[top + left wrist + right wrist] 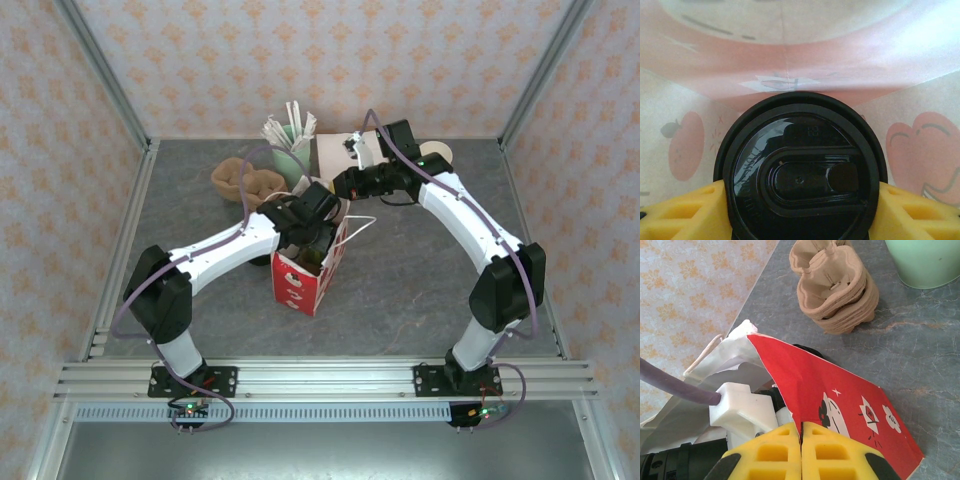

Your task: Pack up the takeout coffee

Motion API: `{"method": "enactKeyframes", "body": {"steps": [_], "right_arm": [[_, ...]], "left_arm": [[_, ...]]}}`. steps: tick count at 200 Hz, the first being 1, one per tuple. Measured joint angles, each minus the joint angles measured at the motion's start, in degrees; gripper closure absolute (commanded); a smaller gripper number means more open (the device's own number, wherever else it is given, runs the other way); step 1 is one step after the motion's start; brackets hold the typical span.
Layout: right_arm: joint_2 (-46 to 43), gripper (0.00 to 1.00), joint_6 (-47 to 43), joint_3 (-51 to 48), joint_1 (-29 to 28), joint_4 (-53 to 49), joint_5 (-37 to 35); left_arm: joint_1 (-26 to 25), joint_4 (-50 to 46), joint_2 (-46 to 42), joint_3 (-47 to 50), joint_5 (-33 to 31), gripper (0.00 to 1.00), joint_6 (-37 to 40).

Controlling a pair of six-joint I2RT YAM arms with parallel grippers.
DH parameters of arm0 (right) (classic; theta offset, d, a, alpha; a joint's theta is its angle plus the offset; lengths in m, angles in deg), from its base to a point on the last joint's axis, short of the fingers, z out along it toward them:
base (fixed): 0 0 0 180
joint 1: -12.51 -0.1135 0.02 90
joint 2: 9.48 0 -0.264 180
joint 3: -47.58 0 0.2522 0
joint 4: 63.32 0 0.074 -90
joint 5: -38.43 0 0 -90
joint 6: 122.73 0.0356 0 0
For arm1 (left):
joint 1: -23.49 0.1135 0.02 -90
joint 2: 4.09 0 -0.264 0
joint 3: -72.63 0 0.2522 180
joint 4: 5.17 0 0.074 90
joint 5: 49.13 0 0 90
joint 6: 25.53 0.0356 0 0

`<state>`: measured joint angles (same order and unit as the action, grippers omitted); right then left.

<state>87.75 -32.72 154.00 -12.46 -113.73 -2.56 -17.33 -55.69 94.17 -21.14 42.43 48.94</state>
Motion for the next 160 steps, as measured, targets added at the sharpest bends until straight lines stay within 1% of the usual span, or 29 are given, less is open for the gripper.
{"method": "enactKeyframes", "body": {"steps": [17, 77, 102, 131, 160], "right_arm": [[0.0, 0.93, 0.0, 0.0, 0.04, 0.15, -0.35], [0.0, 0.93, 0.2, -0.09, 0.04, 0.37, -0.37], [0.0, 0.93, 0.22, -0.11, 0.04, 0.55, -0.37], [0.0, 0.93, 0.22, -0.11, 0.04, 0.7, -0.28], [0.0, 0.93, 0.22, -0.11, 0.04, 1.07, -0.13]], "left_arm": [[0.07, -0.5, 0.48, -0.7, 0.0, 0.29, -0.02], [0.11, -1.99, 0.74, -1.62, 0.0, 0.28, -0.09], [0.11, -2.16, 0.76, -1.77, 0.02, 0.24, -0.46], [0.11, -2.82, 0.81, -2.23, 0.02, 0.23, -0.63], [0.33, -3.41, 0.81, -2.67, 0.42, 0.2, -0.87]]}}
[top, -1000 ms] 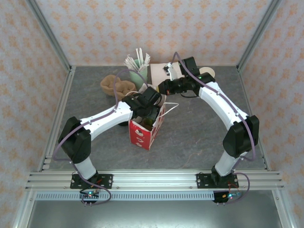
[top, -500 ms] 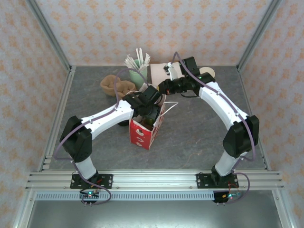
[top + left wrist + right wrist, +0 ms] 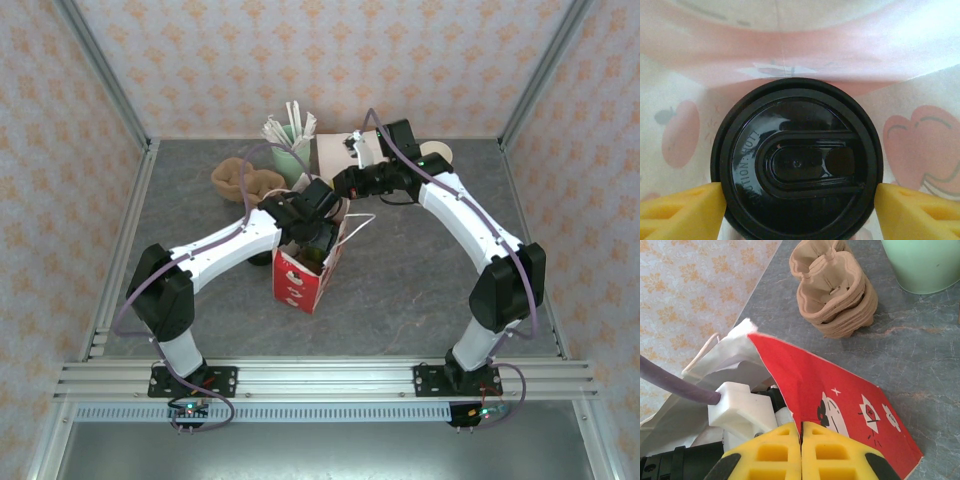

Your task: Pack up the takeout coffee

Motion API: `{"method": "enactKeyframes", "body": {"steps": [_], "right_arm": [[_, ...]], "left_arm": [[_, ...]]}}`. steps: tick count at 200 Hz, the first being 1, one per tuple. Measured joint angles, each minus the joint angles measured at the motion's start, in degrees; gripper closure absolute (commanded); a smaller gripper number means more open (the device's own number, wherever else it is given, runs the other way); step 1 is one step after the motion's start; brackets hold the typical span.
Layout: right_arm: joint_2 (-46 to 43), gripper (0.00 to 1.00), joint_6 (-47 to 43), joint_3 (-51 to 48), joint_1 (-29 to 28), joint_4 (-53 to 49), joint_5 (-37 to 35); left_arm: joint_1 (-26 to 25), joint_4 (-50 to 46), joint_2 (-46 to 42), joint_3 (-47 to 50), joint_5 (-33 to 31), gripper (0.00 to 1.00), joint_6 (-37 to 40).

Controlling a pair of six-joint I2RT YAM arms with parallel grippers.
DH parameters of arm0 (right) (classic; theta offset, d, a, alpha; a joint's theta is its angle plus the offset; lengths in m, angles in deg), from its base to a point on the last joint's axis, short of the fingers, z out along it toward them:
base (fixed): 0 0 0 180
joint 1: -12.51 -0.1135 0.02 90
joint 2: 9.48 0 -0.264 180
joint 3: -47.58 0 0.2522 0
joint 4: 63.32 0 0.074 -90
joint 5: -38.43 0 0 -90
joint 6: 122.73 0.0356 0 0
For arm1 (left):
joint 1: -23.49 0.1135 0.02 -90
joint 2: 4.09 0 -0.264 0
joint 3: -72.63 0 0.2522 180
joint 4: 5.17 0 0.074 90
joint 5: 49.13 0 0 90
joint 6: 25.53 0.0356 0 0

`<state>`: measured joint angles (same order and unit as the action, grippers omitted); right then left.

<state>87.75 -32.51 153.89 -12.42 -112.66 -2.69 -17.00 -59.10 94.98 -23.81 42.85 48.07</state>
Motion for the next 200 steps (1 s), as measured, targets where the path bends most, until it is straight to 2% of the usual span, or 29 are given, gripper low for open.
{"method": "enactKeyframes", "body": {"steps": [22, 100, 200], "right_arm": [[0.0, 0.93, 0.02, 0.0, 0.0, 0.28, 0.0], [0.0, 0.93, 0.63, 0.0, 0.0, 0.94, 0.0], [0.0, 0.94, 0.63, 1.75, 0.96, -1.46, 1.64]], "left_arm": [[0.11, -0.17, 0.0, -0.28, 0.39, 0.17, -0.02], [0.48, -1.01, 0.11, -1.09, 1.31, 0.17, -0.15], [0.9, -1.29, -0.66, -1.95, 7.06, 0.14, -0.2]]}}
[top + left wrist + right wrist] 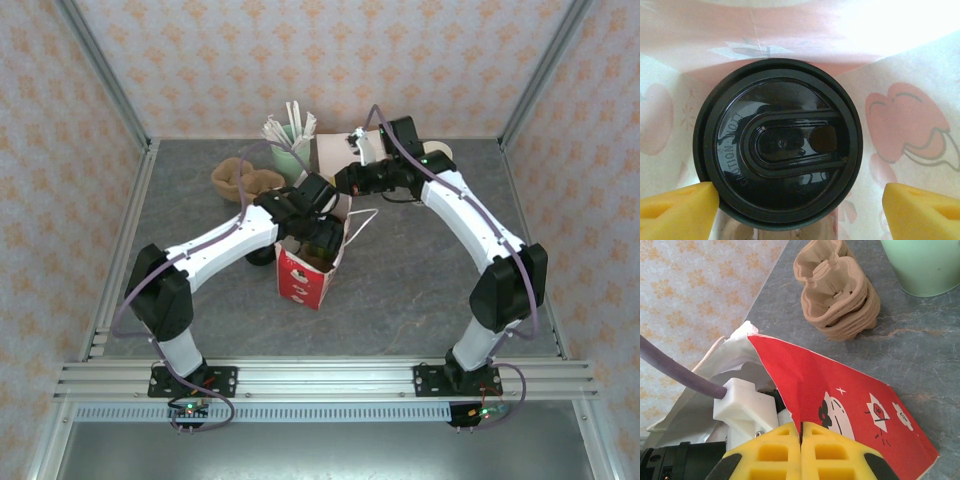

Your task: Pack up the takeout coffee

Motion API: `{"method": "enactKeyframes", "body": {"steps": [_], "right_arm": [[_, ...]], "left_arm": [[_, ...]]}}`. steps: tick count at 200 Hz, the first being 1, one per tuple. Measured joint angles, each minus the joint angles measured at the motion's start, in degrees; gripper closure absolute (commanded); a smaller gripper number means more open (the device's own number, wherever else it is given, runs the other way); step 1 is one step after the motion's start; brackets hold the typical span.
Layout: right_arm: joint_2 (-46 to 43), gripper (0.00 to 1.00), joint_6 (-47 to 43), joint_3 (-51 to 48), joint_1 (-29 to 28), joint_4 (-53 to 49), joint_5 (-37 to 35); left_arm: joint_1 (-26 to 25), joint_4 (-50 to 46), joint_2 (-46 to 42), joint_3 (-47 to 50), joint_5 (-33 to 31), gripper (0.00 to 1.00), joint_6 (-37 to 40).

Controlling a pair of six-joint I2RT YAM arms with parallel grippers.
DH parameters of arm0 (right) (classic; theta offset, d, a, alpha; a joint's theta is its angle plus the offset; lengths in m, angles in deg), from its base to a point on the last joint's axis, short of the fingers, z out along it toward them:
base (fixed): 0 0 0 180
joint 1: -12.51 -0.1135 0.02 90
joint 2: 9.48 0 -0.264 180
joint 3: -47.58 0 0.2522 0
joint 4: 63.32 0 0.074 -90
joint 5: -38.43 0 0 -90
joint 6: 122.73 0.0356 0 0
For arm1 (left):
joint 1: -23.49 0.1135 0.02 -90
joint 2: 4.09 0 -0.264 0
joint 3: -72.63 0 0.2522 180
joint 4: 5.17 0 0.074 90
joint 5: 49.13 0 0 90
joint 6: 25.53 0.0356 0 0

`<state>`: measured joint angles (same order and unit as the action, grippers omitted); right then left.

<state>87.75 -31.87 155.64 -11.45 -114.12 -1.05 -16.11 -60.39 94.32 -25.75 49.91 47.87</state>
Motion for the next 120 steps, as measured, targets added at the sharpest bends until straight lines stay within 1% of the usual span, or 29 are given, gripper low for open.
{"method": "enactKeyframes", "body": {"steps": [21, 71, 120], "right_arm": [[0.35, 0.94, -0.72, 2.27, 0.33, -2.05, 1.11], [2.69, 0.94, -2.03, 6.14, 1.31, -4.59, 5.51], [4.17, 0.94, -2.23, 6.21, 2.21, -6.16, 5.68]], "left_arm": [[0.0, -0.13, -0.76, -0.72, 1.07, 0.14, -0.02], [0.28, -1.03, -1.64, -1.6, 1.14, 0.15, -0.02], [0.22, -1.92, -1.66, -1.64, 2.89, 0.14, -0.76]]}}
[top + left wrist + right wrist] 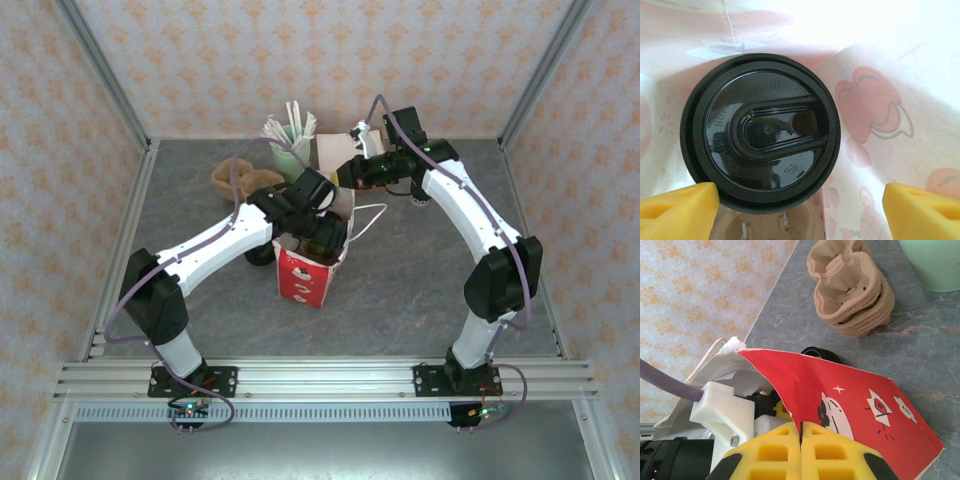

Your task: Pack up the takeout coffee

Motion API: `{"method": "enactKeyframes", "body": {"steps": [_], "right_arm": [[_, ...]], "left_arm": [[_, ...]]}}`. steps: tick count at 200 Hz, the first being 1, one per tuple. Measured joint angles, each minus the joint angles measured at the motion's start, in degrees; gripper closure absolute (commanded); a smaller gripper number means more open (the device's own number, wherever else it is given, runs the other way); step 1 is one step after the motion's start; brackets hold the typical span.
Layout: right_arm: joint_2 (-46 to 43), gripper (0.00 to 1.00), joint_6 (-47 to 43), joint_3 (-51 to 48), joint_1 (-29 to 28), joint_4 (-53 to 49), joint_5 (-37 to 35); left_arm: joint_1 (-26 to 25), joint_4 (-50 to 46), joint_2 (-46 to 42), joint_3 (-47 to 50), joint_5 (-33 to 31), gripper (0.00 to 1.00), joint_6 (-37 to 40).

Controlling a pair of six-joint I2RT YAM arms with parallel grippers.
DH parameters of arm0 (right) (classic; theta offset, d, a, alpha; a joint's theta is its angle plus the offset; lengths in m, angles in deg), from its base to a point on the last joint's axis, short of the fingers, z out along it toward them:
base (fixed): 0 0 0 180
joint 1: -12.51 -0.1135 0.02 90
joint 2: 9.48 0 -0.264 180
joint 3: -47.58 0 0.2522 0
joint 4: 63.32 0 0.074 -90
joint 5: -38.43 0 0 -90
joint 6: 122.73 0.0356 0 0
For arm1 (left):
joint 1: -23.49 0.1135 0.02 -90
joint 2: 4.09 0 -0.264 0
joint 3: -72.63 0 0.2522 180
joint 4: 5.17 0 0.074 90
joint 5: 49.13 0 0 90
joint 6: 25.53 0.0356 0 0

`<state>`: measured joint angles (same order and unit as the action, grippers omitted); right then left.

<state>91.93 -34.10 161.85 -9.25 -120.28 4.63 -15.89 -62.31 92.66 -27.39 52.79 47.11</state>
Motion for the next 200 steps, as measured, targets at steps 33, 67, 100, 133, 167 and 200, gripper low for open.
{"method": "enactKeyframes", "body": {"steps": [33, 67, 100, 133, 167, 200], "right_arm": [[0.02, 0.94, -0.02, 0.17, 0.07, -0.92, -0.04], [0.02, 0.93, -0.39, 0.74, 0.17, -1.77, -0.28], [0.02, 0.93, -1.44, 0.76, 0.22, -1.81, -0.57], [1.55, 0.93, -2.56, 0.76, 0.15, -4.35, -2.43], [2.62, 0.93, -2.51, 0.76, 0.17, -4.94, -2.45], [2.62, 0.93, -2.56, 0.98, 0.15, -5.05, -2.47]], "left_arm": [[0.0, -1.11, 0.0, -0.74, 2.25, 0.1, -0.35], [-0.24, -1.88, 0.0, -1.49, 2.99, 0.09, -0.55], [-1.16, -6.38, 0.09, -4.57, -0.72, 0.12, -0.66], [-1.9, -4.09, -0.09, -8.7, -5.25, 0.13, -2.12], [-2.49, -2.01, -0.24, -8.79, -6.95, 0.14, -3.43], [-3.37, -0.92, -0.28, -8.79, -7.85, 0.11, -3.78]]}}
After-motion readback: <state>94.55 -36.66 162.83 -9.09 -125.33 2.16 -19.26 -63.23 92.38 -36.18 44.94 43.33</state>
